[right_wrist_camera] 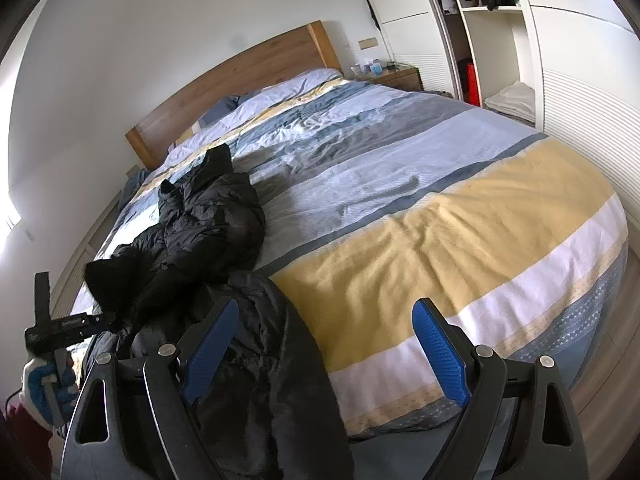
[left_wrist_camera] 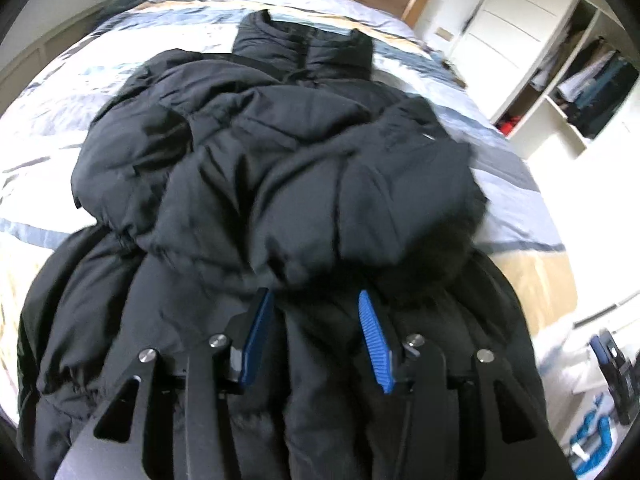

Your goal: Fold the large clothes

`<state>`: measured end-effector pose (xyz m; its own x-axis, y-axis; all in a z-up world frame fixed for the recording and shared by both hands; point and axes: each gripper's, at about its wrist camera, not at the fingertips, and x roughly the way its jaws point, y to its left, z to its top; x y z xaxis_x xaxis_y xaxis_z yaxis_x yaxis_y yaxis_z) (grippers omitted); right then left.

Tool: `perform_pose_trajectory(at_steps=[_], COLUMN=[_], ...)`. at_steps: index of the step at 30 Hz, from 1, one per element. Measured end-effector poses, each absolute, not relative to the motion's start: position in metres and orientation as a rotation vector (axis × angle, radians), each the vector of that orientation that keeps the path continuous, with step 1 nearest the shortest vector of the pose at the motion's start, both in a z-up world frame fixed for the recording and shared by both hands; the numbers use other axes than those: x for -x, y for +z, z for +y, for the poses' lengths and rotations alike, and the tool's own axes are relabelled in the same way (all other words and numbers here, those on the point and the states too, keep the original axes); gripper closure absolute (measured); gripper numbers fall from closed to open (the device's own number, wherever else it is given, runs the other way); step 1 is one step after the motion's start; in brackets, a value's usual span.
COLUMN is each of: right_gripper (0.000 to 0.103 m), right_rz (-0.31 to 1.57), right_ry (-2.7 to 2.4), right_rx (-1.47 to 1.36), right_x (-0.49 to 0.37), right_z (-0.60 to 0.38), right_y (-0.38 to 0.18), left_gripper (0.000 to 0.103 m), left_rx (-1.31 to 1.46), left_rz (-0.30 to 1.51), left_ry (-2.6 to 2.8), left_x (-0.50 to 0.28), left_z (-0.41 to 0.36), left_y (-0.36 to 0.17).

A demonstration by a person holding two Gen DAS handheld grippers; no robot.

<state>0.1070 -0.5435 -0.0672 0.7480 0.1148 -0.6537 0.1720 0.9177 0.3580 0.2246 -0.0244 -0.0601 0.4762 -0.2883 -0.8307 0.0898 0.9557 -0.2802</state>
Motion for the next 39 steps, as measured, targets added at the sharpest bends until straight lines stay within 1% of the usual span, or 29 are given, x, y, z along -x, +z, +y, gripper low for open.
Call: perform_pose_trajectory(at_steps=[6,16,25,29,33,39], right_gripper=[0.015,0.015,0.015,0.015,0.015,0.015], right_rz=[0.745,0.779,0.783,0.770,0.779,0.836], right_ry=[0.016,0.166,0.343,0.446,0.517,0.551], right_rx=[-0.362,-0.214,-0.076,-0.033,0.007,0.043], right_x=[-0.117,-0.162,-0.223,-0.247,-0.266,-0.290], right_z=[-0.511,-0.416,-0.306,-0.254,-0.208,-0.176], right_y=[-0.058,-0.036,-0.006,0.005,0.003,-0.023], left_gripper=[0.060,0.060,0.060,0.060,0.060,0.060], left_rx=[0.199,0.233,0.255,0.243,0.222,0.213], left_rz=[0.999,0.901,0.900,0.883,0.879,0.905], left_ry=[-0.260,-0.121,-0.045,-0.040,-0.053,-0.082], left_x=[-0.206,-0.209,-0.234,-0.253,-0.273,-0.305], left_z=[-0.010,0.094,0.169,0.181,0.180,0.168], left_y=[-0.045,-0.023,-0.019,-0.013,-0.011,-0.029])
